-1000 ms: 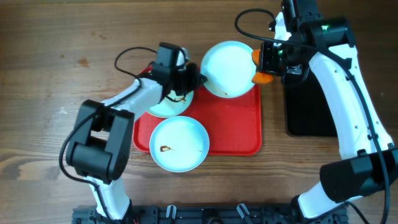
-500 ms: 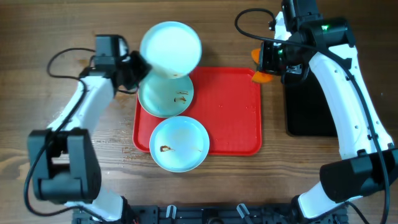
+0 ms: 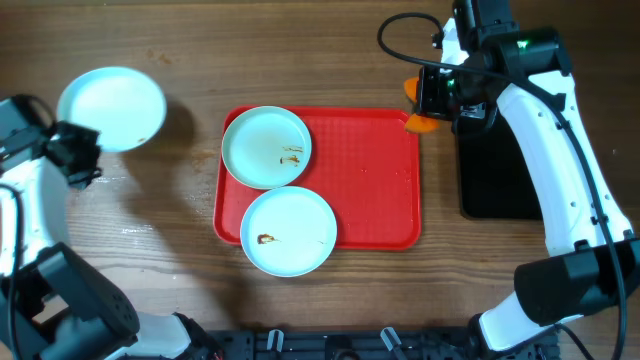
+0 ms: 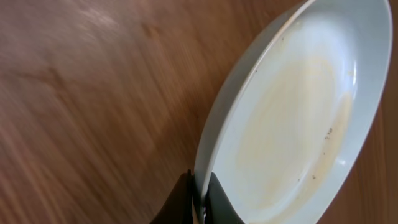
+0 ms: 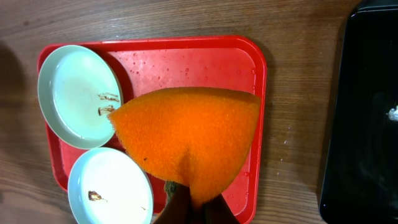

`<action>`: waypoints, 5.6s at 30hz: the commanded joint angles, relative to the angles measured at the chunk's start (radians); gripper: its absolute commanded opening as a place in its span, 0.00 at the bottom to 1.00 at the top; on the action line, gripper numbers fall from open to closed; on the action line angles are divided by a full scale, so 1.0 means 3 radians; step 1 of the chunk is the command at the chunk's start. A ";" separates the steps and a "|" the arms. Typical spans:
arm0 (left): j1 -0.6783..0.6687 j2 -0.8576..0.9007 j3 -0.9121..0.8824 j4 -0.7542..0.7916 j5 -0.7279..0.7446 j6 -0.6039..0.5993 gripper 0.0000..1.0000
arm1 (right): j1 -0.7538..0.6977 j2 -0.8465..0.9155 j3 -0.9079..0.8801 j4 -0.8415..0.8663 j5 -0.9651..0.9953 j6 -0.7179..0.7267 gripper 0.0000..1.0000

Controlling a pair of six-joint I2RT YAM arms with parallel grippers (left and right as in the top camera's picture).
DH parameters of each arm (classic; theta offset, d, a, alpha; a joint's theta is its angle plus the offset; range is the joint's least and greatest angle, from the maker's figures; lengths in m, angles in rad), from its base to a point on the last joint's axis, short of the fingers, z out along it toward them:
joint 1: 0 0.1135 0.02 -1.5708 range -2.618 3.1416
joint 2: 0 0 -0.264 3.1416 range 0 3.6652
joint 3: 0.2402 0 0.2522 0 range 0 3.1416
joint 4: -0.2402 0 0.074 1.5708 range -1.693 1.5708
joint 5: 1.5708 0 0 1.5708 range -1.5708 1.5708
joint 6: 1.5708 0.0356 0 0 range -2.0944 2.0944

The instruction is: Clean dirty plates on tray and stack at the side

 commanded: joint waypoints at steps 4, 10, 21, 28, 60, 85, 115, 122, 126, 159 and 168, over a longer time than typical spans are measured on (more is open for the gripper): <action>0.0484 -0.0079 -0.0066 -0.0047 -0.0121 0.0046 0.04 | -0.0008 -0.0004 0.0084 -0.0006 -0.0055 -0.0055 0.04; 0.0535 -0.0022 -0.0482 0.0102 -0.0263 0.0017 0.04 | -0.0008 -0.0004 0.0084 -0.0008 -0.0055 -0.0056 0.04; 0.0534 -0.0010 -0.0926 0.0217 -0.0223 -0.0248 0.18 | -0.0008 -0.0004 0.0084 0.0018 -0.0055 -0.0076 0.04; 0.0505 -0.0022 -0.0928 0.0080 0.0120 -0.0304 0.59 | -0.0008 -0.0004 0.0084 0.0018 -0.0055 -0.0080 0.04; -0.2309 0.0093 -0.1150 0.0507 0.0112 -0.0516 0.56 | -0.0008 -0.0004 0.0084 0.0018 -0.0056 -0.0146 0.04; -0.3010 0.0439 -0.1136 0.1581 0.0413 0.0047 0.04 | -0.0008 0.0000 -0.0041 0.0079 -0.0053 -0.0161 0.04; -0.3062 0.0439 -0.1136 0.1617 0.0706 0.0267 0.04 | 0.0562 0.0273 -0.2037 0.2220 -0.1783 -0.0076 0.04; -0.3062 0.0439 -0.1136 0.1595 0.0727 0.0256 0.04 | 0.0562 0.0707 -0.2101 0.2703 -0.2055 0.0184 0.04; -0.3062 0.0439 -0.1136 0.1541 0.0727 0.0256 0.04 | 0.0562 0.0810 -0.2102 0.2800 -0.2052 0.0192 0.04; -0.3062 0.0439 -0.1137 0.1250 0.0662 0.0207 0.04 | 0.0431 0.0809 -0.1971 0.1868 0.0712 0.0629 0.04; -0.3062 0.0439 -0.1137 0.1251 0.0660 0.0207 0.04 | 0.0434 0.0797 -0.1069 0.1397 0.0646 0.0617 0.04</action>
